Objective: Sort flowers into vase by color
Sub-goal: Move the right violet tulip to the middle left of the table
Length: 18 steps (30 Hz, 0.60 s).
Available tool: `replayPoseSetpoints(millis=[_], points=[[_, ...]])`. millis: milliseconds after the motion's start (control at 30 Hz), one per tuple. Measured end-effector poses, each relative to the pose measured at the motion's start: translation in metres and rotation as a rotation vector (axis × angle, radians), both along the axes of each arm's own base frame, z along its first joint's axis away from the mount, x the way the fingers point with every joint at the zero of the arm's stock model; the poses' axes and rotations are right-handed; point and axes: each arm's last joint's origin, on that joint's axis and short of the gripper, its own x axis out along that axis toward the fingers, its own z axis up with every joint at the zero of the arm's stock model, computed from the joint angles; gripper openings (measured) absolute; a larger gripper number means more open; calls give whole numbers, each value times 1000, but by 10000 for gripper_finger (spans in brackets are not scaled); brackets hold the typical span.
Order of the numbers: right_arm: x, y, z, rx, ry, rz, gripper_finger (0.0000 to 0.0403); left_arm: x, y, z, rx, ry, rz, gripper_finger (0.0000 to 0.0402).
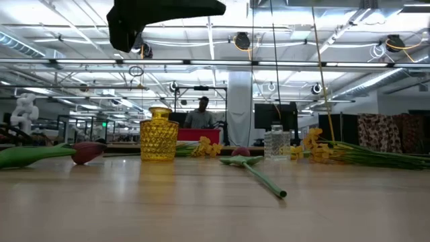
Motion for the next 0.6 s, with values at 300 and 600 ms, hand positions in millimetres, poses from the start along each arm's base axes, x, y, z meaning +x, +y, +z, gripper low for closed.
replayPoseSetpoints(millis=[300, 600], points=[[43, 5, 1, -35, -90, -30, 4, 11, -6, -12, 11, -116, -8, 241], [75, -5, 0, -46, -171, 65, 4, 30, -5, -13, 10, -149, -5, 241]])
